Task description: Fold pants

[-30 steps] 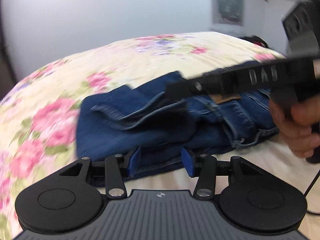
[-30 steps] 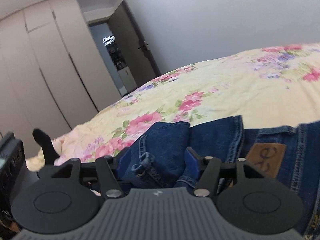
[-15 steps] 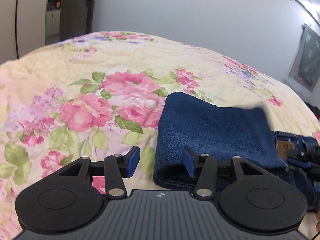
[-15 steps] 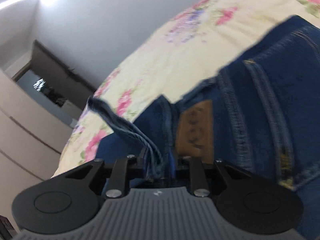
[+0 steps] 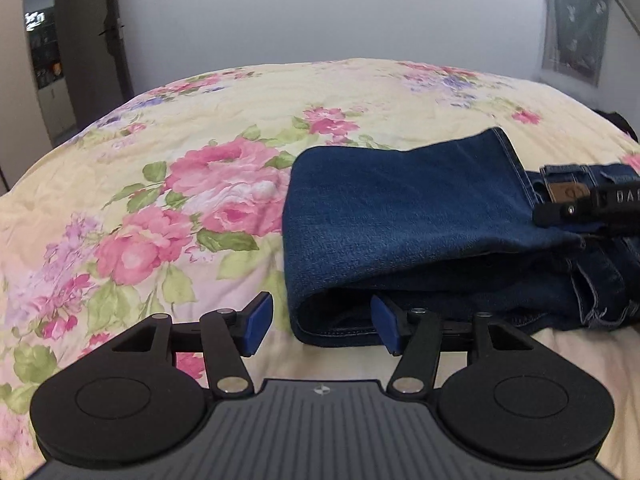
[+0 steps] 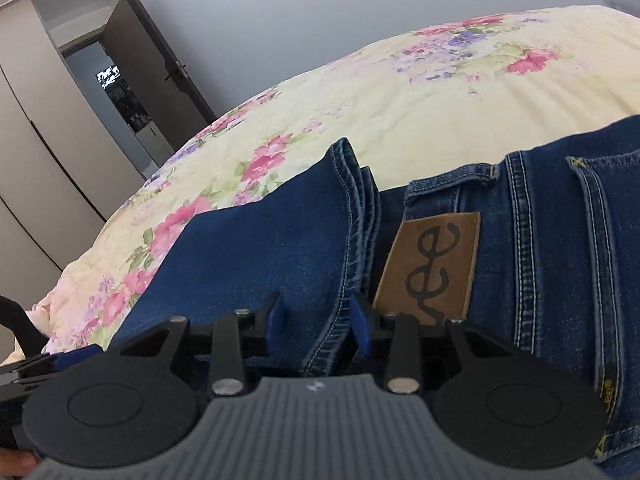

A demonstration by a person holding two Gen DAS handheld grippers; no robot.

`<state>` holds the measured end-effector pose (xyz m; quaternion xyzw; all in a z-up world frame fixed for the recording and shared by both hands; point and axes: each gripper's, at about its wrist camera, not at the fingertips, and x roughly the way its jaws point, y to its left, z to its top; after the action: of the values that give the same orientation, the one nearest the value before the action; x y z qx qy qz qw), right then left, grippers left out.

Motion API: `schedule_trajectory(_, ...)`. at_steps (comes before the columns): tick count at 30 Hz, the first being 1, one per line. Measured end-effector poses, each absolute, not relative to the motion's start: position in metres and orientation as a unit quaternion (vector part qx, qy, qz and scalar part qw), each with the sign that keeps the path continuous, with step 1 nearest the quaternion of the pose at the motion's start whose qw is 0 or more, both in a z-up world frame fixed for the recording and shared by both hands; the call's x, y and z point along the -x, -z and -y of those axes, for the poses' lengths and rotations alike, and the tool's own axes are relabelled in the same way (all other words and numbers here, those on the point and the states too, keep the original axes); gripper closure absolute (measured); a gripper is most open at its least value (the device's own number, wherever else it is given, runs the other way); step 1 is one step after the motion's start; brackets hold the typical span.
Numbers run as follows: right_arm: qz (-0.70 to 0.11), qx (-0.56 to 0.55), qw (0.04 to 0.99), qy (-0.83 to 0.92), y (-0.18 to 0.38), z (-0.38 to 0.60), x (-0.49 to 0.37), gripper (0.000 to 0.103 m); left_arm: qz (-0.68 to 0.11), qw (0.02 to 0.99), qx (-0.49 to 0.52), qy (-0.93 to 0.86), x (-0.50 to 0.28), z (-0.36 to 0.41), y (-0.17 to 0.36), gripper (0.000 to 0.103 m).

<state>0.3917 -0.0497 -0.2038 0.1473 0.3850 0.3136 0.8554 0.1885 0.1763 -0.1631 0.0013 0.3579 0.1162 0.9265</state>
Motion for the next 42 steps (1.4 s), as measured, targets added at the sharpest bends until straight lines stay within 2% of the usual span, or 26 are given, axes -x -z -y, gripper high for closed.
schedule_trajectory(8, -0.407, -0.158, 0.842, -0.316, 0.209, 0.055, -0.390, 0.068, -0.364, 0.918, -0.047, -0.148, -0.216, -0.172, 0.170, 0.038)
schedule_trajectory(10, -0.410, -0.156, 0.840, -0.318, 0.211, 0.054, -0.389, 0.068, -0.362, 0.918, -0.035, -0.160, -0.217, -0.180, 0.171, 0.049)
schedule_trajectory(11, -0.413, -0.157, 0.838, -0.319, 0.214, 0.054, -0.390, 0.068, -0.363, 0.917, -0.020, -0.162, -0.217, -0.187, 0.172, 0.060)
schedule_trajectory(13, -0.421, -0.171, 0.829, -0.324, 0.219, 0.054, -0.391, 0.067, -0.356, 0.920, 0.019, -0.164, -0.213, -0.202, 0.171, 0.064)
schedule_trajectory(14, -0.428, -0.180, 0.821, -0.332, 0.221, 0.055, -0.393, 0.066, -0.348, 0.921, 0.033, -0.171, -0.210, -0.207, 0.169, 0.072)
schedule_trajectory(15, -0.436, -0.188, 0.811, -0.341, 0.222, 0.055, -0.394, 0.069, -0.340, 0.923, 0.045, -0.176, -0.207, -0.211, 0.166, 0.078)
schedule_trajectory(16, -0.445, -0.198, 0.800, -0.350, 0.222, 0.055, -0.394, 0.083, -0.330, 0.925, 0.061, -0.177, -0.204, -0.217, 0.163, 0.079)
schedule_trajectory(18, -0.460, -0.226, 0.776, -0.367, 0.221, 0.058, -0.396, 0.099, -0.309, 0.929, 0.098, -0.177, -0.197, -0.228, 0.157, 0.079)
schedule_trajectory(20, -0.461, -0.245, 0.762, -0.383, 0.216, 0.061, -0.393, 0.101, -0.312, 0.927, 0.113, -0.176, -0.196, -0.235, 0.157, 0.079)
schedule_trajectory(22, -0.459, -0.235, 0.765, -0.386, 0.210, 0.059, -0.389, 0.101, -0.348, 0.916, 0.099, -0.173, -0.202, -0.234, 0.166, 0.076)
schedule_trajectory(24, -0.464, -0.187, 0.783, -0.370, 0.211, 0.051, -0.384, 0.100, -0.394, 0.901, 0.074, -0.167, -0.210, -0.231, 0.181, 0.072)
schedule_trajectory(27, -0.439, -0.096, 0.818, -0.359, 0.214, 0.037, -0.373, 0.099, -0.380, 0.907, 0.075, -0.165, -0.203, -0.229, 0.178, 0.071)
schedule_trajectory(28, -0.430, -0.090, 0.826, -0.355, 0.209, 0.037, -0.371, 0.096, -0.372, 0.909, 0.092, -0.164, -0.199, -0.232, 0.176, 0.071)
schedule_trajectory(29, -0.410, -0.083, 0.837, -0.352, 0.203, 0.036, -0.367, 0.087, -0.364, 0.911, 0.111, -0.160, -0.195, -0.235, 0.173, 0.069)
schedule_trajectory(32, -0.336, -0.055, 0.866, -0.367, 0.188, 0.036, -0.357, 0.086, -0.354, 0.913, 0.135, -0.148, -0.185, -0.240, 0.171, 0.064)
schedule_trajectory(34, -0.354, -0.053, 0.853, -0.379, 0.195, 0.033, -0.361, 0.086, -0.350, 0.915, 0.143, -0.143, -0.178, -0.242, 0.171, 0.057)
schedule_trajectory(36, -0.406, -0.040, 0.833, -0.374, 0.215, 0.026, -0.369, 0.083, -0.343, 0.915, 0.159, -0.144, -0.171, -0.246, 0.169, 0.052)
schedule_trajectory(39, -0.408, -0.045, 0.834, -0.369, 0.216, 0.026, -0.371, 0.084, -0.326, 0.910, 0.204, -0.153, -0.158, -0.254, 0.165, 0.046)
schedule_trajectory(42, -0.374, -0.054, 0.849, -0.369, 0.194, 0.036, -0.367, 0.080, -0.310, 0.905, 0.246, -0.155, -0.147, -0.256, 0.162, 0.044)
